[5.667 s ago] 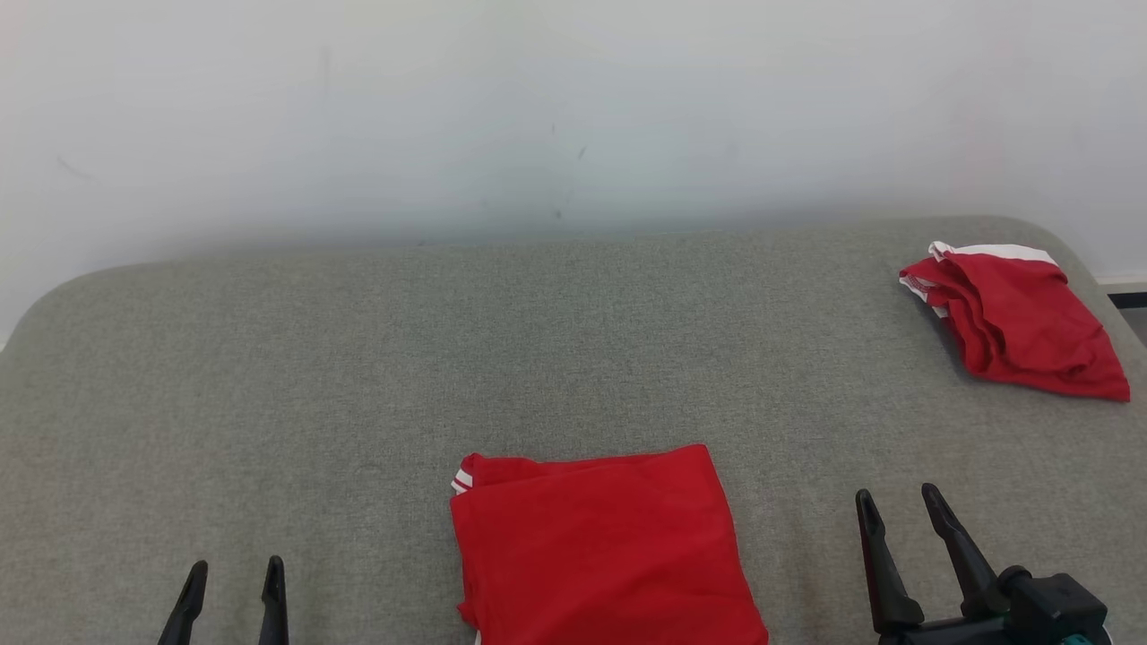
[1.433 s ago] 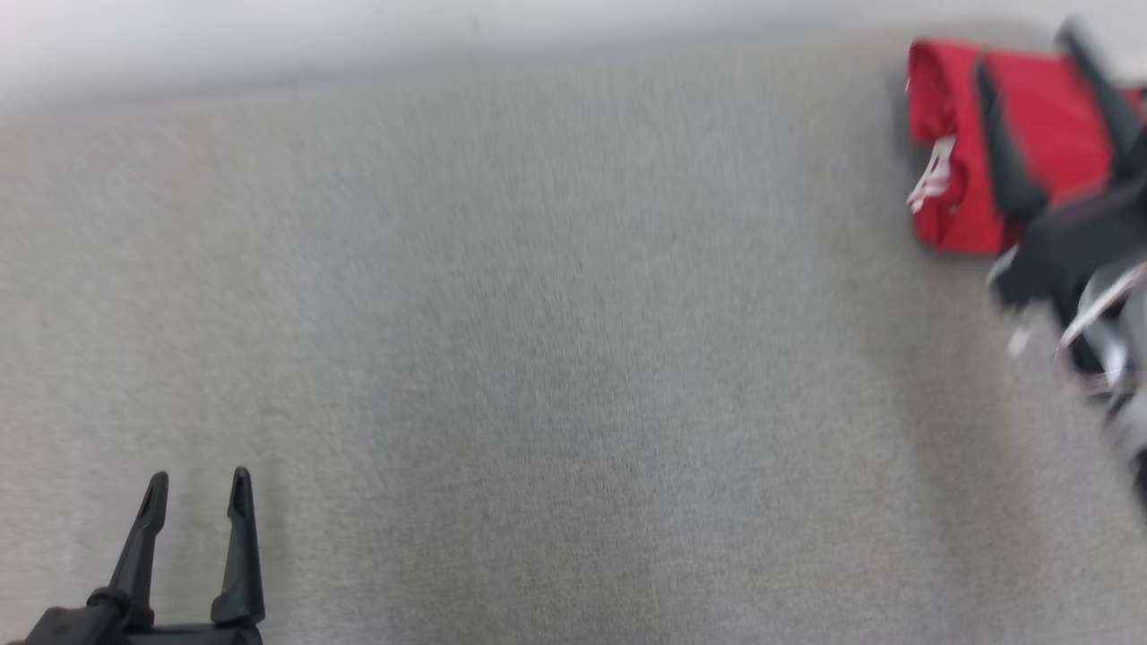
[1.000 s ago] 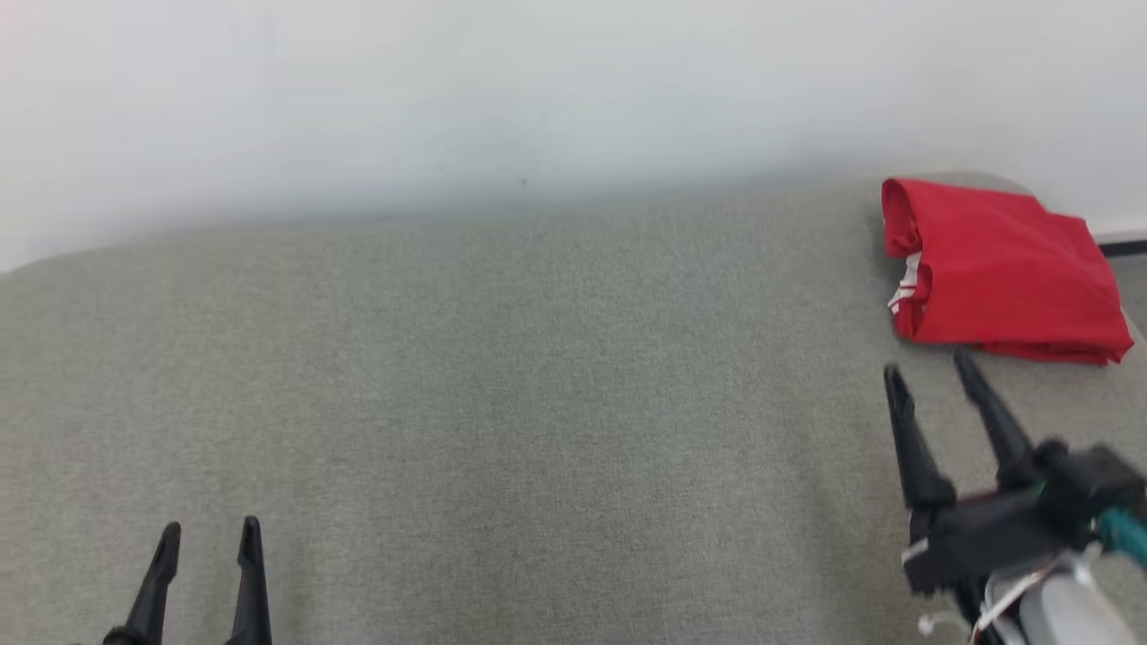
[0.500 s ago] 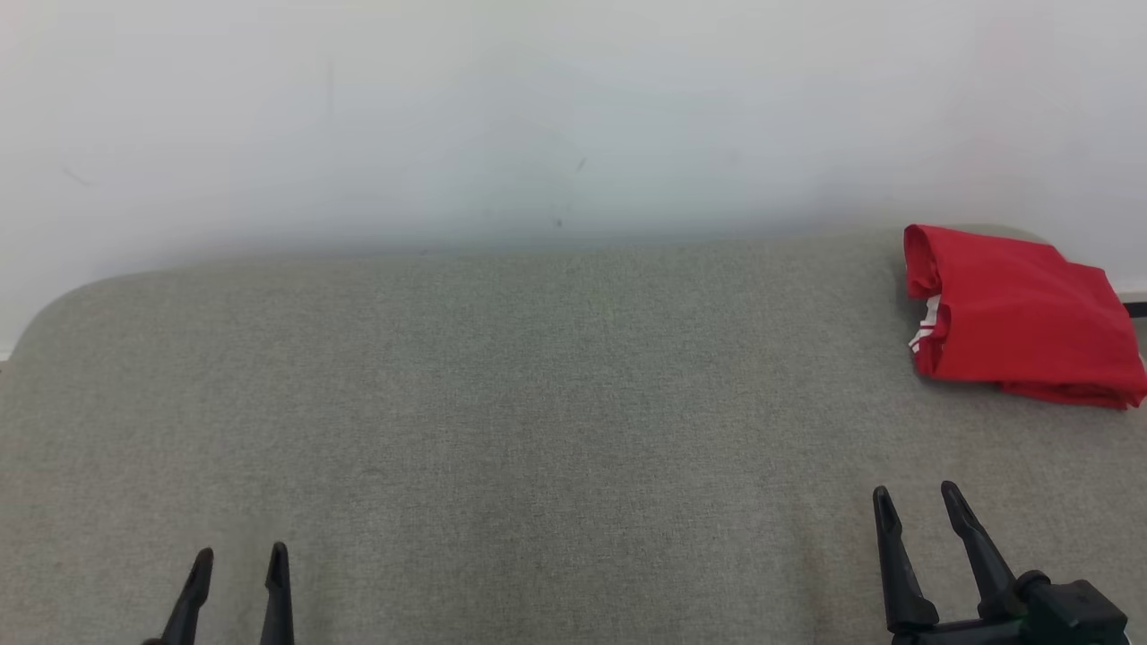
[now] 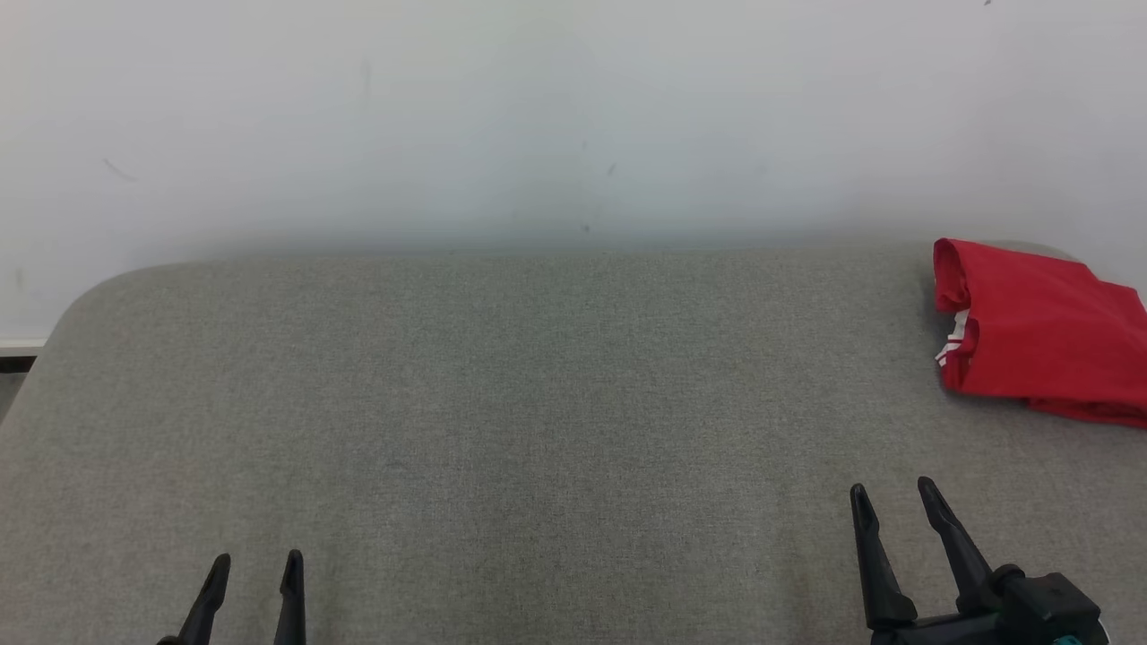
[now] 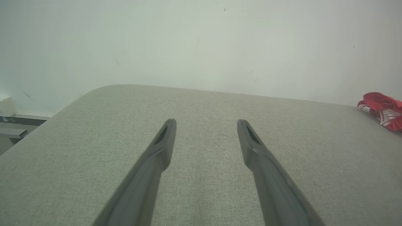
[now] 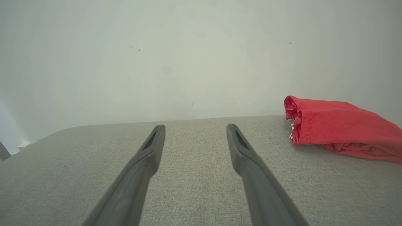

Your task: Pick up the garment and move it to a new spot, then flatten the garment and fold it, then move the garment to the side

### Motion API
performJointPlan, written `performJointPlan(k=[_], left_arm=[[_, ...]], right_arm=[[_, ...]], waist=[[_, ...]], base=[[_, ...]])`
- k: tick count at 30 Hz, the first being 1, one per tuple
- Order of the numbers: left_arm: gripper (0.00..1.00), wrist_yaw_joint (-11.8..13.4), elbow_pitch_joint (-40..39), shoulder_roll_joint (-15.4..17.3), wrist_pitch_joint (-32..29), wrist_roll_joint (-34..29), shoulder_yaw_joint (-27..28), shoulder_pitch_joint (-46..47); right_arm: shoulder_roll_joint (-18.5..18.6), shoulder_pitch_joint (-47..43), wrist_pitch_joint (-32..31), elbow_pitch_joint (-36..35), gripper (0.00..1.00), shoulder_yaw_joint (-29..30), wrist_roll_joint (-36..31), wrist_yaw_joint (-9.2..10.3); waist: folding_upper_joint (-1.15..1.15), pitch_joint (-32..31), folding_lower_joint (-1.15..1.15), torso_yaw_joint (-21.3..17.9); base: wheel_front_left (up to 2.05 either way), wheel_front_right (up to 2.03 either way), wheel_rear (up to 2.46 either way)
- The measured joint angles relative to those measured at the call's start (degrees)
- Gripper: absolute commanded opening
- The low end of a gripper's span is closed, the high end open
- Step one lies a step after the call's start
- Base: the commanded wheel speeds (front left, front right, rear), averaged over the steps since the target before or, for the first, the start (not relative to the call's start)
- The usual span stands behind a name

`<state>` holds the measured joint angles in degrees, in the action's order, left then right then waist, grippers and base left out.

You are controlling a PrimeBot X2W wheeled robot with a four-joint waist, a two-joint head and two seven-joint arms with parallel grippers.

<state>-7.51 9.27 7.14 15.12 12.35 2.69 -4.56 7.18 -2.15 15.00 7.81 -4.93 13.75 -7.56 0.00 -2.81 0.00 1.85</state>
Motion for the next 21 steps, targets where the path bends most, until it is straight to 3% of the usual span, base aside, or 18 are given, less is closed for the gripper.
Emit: performJointPlan(k=[7,8,13,21], left_arm=[[1.0,0.0,0.23,-0.29,0.0,0.29,0.26,0.12],[0.0,0.0,0.35,-0.4,0.0,0.36,0.25,0.08],[0.0,0.0,2.96,-1.36,-0.03,0.65,-0.09,-1.3],[0.0,0.0,3.58,-1.81,-2.55,8.59,0.27,-1.1]], right_arm=[[-0.01,0.04,0.0,0.58,1.0,-0.16,0.03,0.0],[-0.04,-0.07,-0.03,0.75,0.0,-0.21,0.05,0.0],[-0.23,-1.98,-0.4,3.35,0.0,-0.54,0.29,0.0],[-0.42,-1.86,-2.22,3.88,0.0,0.18,8.44,0.0]], waist=[[0.0,-0.13,0.0,-0.29],[0.0,-0.15,0.0,-0.35],[0.0,-0.14,0.0,-0.36],[0.0,0.06,0.0,-0.45]], base=[[0.0,0.0,0.0],[0.0,0.0,0.0],[0.0,0.0,0.0],[0.0,0.0,0.0]])
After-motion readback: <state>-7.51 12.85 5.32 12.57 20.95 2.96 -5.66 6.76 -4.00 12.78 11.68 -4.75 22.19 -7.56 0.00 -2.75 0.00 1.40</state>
